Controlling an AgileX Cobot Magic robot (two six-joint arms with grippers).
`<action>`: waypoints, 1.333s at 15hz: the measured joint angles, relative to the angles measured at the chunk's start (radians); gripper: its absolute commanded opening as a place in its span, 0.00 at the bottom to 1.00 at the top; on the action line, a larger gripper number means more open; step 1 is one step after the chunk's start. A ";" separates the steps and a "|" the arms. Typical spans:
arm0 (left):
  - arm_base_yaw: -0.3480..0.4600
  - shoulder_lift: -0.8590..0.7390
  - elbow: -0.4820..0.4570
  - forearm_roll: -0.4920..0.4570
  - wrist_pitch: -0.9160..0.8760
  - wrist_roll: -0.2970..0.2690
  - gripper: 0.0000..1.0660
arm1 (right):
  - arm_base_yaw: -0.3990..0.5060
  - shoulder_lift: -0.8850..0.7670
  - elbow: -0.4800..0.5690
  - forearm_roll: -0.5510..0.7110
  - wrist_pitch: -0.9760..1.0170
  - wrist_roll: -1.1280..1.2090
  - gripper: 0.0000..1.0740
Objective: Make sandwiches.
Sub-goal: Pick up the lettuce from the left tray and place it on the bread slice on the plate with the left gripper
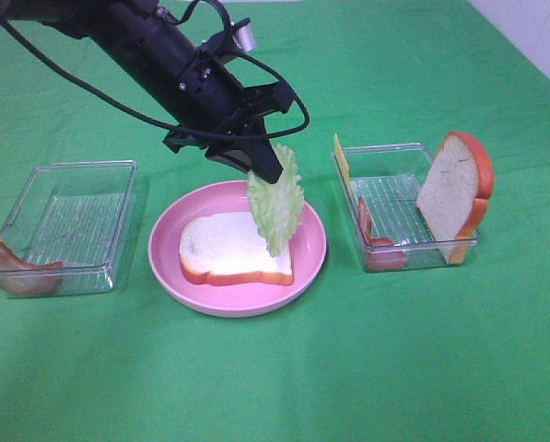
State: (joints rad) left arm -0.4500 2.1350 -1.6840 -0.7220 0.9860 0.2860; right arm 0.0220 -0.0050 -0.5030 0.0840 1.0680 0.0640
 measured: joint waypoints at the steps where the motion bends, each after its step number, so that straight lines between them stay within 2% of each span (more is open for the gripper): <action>1: -0.004 0.017 0.000 -0.020 -0.013 0.009 0.00 | 0.000 0.000 0.000 0.000 0.000 0.000 0.90; 4: -0.014 0.064 0.000 -0.061 -0.065 0.027 0.00 | 0.000 0.000 0.000 0.000 0.000 0.000 0.90; 9: -0.014 0.106 0.000 -0.076 -0.085 0.053 0.00 | 0.000 0.000 0.000 0.000 0.000 0.000 0.90; 12: -0.014 0.108 0.000 0.017 -0.102 0.040 0.00 | 0.000 0.000 0.000 0.000 0.000 0.000 0.90; 13: -0.014 0.108 0.000 0.105 -0.109 -0.006 0.00 | 0.000 0.000 0.000 0.000 0.000 0.000 0.90; 16: -0.014 0.108 0.000 0.205 -0.108 -0.066 0.00 | 0.000 0.000 0.000 0.000 0.000 0.000 0.90; 20: -0.014 0.108 0.000 0.265 -0.105 -0.101 0.00 | 0.000 0.000 0.000 0.000 0.000 0.000 0.90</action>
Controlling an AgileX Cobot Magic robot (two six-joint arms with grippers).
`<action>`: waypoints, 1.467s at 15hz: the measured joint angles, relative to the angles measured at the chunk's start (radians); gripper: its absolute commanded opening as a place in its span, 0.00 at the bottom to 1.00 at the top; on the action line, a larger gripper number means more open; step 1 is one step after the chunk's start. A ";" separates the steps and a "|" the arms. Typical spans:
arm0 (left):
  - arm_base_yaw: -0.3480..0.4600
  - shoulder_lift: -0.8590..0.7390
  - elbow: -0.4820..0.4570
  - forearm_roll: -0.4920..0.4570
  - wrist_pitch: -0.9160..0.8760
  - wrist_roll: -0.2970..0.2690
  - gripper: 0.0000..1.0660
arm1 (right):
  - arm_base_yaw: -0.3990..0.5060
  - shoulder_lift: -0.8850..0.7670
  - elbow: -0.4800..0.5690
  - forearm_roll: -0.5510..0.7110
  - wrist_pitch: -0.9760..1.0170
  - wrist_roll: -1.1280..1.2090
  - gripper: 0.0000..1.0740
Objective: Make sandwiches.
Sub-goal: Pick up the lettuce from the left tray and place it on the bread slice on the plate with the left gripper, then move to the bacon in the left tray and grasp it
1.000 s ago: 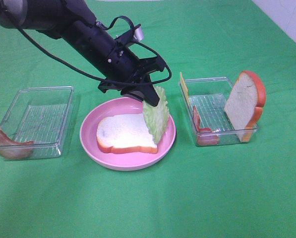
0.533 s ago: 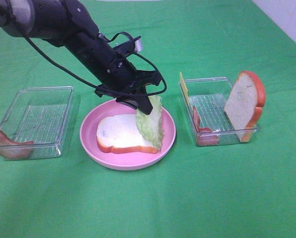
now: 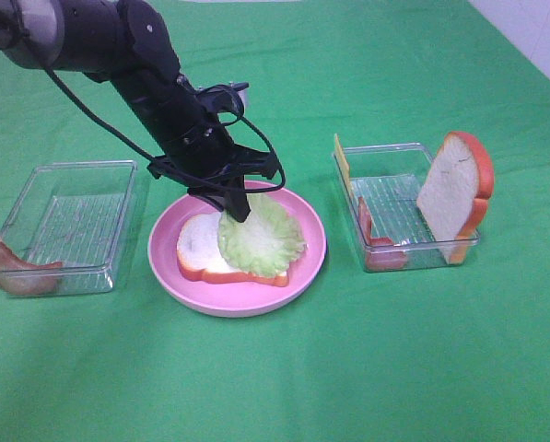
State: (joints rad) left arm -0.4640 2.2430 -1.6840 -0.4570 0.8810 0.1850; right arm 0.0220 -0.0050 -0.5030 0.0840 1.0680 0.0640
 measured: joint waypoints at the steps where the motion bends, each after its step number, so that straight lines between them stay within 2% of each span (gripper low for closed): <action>1: 0.000 0.000 0.000 0.002 0.000 -0.005 0.00 | 0.000 0.000 0.000 0.000 0.000 0.000 0.90; 3: 0.000 0.000 0.000 0.024 0.001 -0.021 0.00 | 0.000 0.000 0.000 0.000 0.000 0.000 0.90; 5: 0.000 0.000 0.000 0.027 0.006 -0.023 0.12 | 0.000 0.000 0.000 0.000 0.000 0.000 0.90; 6: 0.000 -0.002 0.000 0.031 0.012 -0.024 0.30 | 0.000 0.000 0.000 0.000 0.000 0.000 0.90; 7: 0.000 -0.006 0.000 0.041 0.015 -0.024 0.55 | 0.000 0.000 0.000 0.000 0.000 0.000 0.90; 8: 0.000 -0.029 0.000 0.070 0.031 -0.043 0.95 | 0.000 0.000 0.000 0.000 0.000 0.000 0.90; 15: 0.000 -0.185 0.000 0.147 0.201 -0.083 0.95 | 0.000 0.000 0.000 0.000 0.000 0.000 0.90; 17: 0.005 -0.248 0.000 0.259 0.304 -0.175 0.95 | 0.000 0.000 0.000 0.000 0.000 0.000 0.90; 18: 0.047 -0.304 0.009 0.387 0.324 -0.251 0.95 | 0.000 0.000 0.000 0.000 0.000 0.000 0.90; 19: 0.081 -0.339 0.030 0.409 0.324 -0.273 0.95 | 0.000 0.000 0.000 0.000 0.000 0.000 0.90; 22: 0.166 -0.440 0.133 0.417 0.326 -0.285 0.94 | 0.000 0.000 0.000 0.000 0.000 0.000 0.90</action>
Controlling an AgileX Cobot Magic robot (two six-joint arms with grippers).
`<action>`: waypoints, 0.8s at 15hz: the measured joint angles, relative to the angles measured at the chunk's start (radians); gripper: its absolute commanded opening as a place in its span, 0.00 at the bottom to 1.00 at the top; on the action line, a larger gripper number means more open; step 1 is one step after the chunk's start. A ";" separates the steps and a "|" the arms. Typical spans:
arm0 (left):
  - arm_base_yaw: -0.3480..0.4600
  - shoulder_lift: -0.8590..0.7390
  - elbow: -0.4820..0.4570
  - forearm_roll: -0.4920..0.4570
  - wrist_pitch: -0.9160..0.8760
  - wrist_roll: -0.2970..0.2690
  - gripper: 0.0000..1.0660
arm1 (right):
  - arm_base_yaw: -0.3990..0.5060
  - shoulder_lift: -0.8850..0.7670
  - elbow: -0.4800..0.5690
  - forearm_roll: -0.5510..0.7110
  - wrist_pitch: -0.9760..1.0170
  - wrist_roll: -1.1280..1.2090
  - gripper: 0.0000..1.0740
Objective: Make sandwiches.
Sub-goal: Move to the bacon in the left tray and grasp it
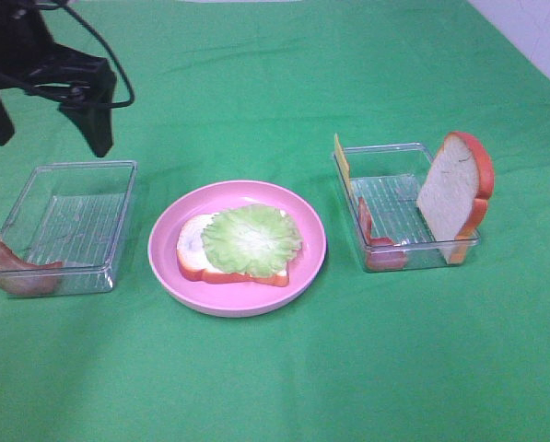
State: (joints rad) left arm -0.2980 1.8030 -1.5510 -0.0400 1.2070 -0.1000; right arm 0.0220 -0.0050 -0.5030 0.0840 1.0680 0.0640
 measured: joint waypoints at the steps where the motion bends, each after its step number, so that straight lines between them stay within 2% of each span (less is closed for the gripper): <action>1: 0.042 -0.042 0.057 0.000 0.002 -0.001 0.94 | 0.000 0.000 0.000 0.000 0.000 0.000 0.90; 2: 0.059 -0.055 0.084 0.000 0.003 -0.001 0.94 | 0.000 0.000 0.000 0.000 0.000 0.000 0.90; 3: 0.139 -0.091 0.173 0.012 0.009 -0.002 0.94 | 0.000 0.000 0.000 0.000 0.000 0.000 0.90; 7: 0.245 -0.101 0.272 0.026 -0.011 0.024 0.94 | 0.000 0.000 0.000 0.000 0.000 0.000 0.90; 9: 0.287 -0.094 0.327 0.026 -0.088 0.051 0.93 | 0.000 0.000 0.000 0.000 0.000 0.000 0.90; 12: 0.295 -0.044 0.337 0.018 -0.151 0.074 0.92 | 0.000 0.000 0.000 0.000 0.000 0.000 0.90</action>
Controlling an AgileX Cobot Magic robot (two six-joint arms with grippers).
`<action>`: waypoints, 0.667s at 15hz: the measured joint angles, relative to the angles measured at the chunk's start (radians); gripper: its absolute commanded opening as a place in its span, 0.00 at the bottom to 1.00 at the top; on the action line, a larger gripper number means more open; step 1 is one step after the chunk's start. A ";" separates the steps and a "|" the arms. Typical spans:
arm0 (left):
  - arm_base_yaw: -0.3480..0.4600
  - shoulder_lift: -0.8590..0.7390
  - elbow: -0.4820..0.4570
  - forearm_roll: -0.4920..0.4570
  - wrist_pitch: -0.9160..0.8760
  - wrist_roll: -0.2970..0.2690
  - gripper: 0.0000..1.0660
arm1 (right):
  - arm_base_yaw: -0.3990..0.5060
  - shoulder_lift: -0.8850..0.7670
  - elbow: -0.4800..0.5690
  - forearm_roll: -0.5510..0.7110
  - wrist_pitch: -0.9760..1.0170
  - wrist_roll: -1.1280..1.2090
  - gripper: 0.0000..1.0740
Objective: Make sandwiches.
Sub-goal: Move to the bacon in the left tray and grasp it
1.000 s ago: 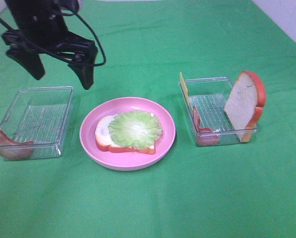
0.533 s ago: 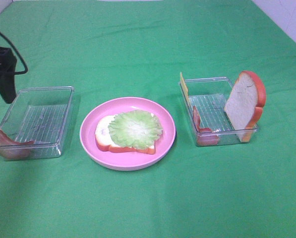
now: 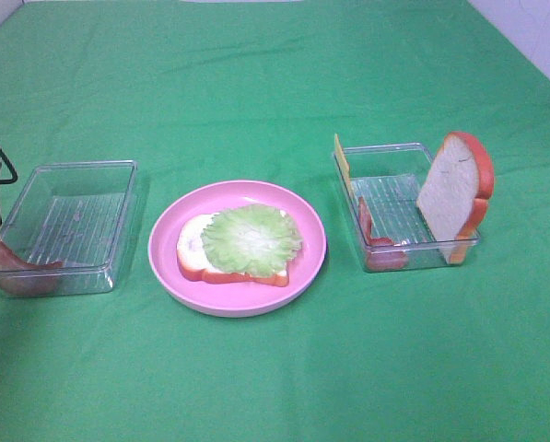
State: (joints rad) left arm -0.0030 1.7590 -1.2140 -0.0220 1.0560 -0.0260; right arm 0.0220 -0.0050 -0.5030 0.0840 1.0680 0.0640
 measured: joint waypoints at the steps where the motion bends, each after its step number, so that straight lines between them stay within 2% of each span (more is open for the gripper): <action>1: 0.001 0.031 0.000 -0.010 -0.021 0.008 0.91 | 0.000 0.000 0.000 0.000 0.000 0.000 0.90; 4: 0.001 0.094 0.000 -0.069 -0.089 0.046 0.87 | 0.000 0.000 0.000 0.000 0.000 0.000 0.90; 10: 0.001 0.123 0.000 -0.072 -0.122 0.057 0.83 | 0.000 0.000 0.000 0.000 0.000 0.000 0.90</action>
State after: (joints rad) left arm -0.0020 1.8820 -1.2140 -0.0940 0.9340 0.0310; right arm 0.0220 -0.0050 -0.5030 0.0840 1.0680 0.0640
